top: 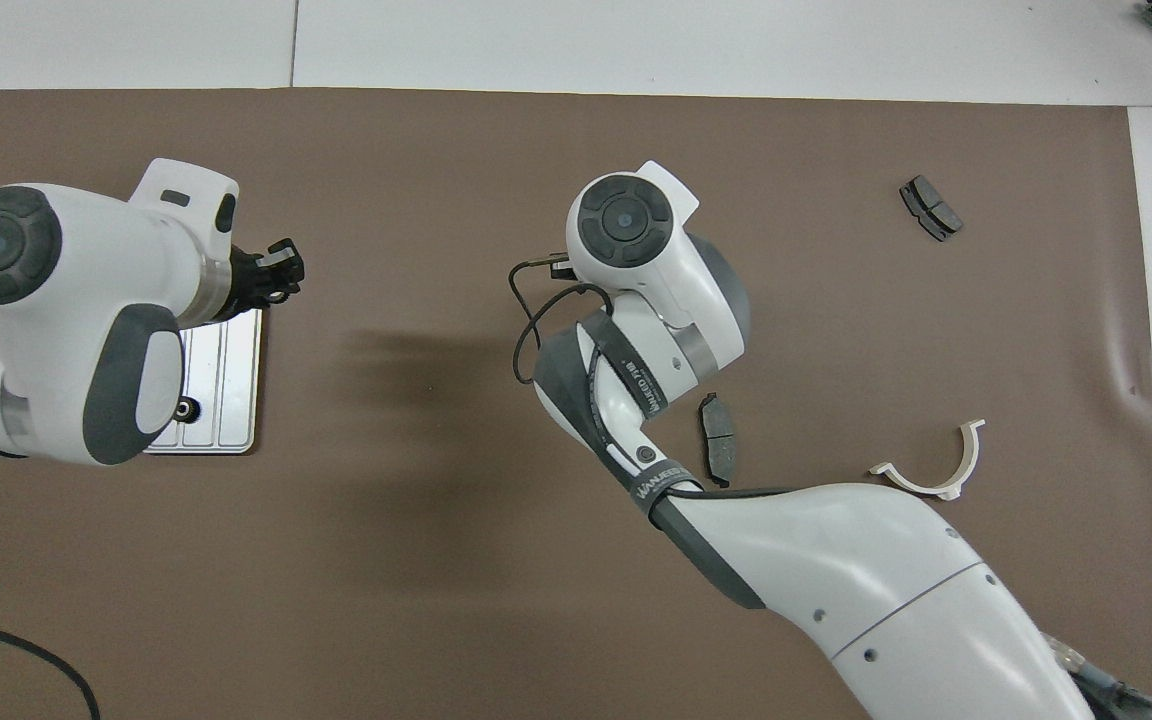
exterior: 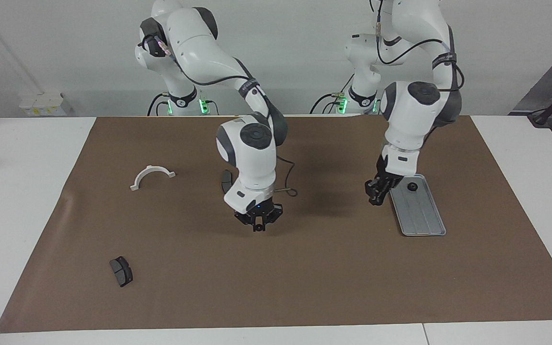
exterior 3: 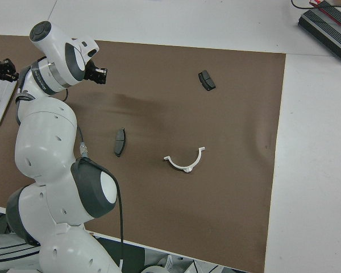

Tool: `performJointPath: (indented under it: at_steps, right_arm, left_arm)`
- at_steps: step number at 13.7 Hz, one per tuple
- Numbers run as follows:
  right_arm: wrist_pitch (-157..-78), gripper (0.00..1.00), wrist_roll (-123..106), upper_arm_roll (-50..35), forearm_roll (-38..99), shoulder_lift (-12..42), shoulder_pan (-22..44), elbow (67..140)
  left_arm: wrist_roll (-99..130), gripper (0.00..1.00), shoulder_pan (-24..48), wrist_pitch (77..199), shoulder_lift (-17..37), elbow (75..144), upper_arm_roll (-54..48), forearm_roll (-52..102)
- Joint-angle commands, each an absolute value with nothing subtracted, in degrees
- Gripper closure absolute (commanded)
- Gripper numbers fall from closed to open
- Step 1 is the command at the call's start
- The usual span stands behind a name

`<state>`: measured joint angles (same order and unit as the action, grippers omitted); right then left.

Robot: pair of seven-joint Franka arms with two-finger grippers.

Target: Place bearing gear from tray to pile

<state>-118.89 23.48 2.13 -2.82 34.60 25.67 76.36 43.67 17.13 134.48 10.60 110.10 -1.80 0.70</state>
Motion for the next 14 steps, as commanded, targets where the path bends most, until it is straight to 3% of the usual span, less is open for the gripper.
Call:
performJointPath:
  at_steps: [1,4,9,10,12,14]
  right_arm:
    - [-114.3,1.0,15.4,1.2,1.5,28.3,19.2,78.5]
    - [-113.7,1.0,12.1,1.3,1.6,27.2,12.7,79.3]
    - [-115.0,1.0,7.2,1.3,1.6,25.1,4.0,84.6]
    - [-115.1,1.0,6.2,1.3,1.6,25.0,2.3,85.2]
    - [-117.9,1.0,4.8,1.3,1.6,23.5,0.3,89.5]
    - [-124.6,1.0,4.8,1.3,1.6,21.4,-0.5,96.5]
  left_arm:
    - [52.3,1.0,24.1,135.4,20.5,99.1,-1.0,0.3]
    - [58.6,1.0,30.4,136.4,28.5,93.0,-0.8,0.1]
    - [58.6,1.0,33.0,143.2,30.2,94.3,-1.0,0.3]
    - [58.6,0.83,33.7,143.3,30.2,95.5,-1.0,0.3]
    - [58.6,0.3,34.9,147.5,29.7,99.0,-1.0,0.4]
    - [58.7,0.04,34.9,147.4,29.6,99.1,-1.0,0.4]
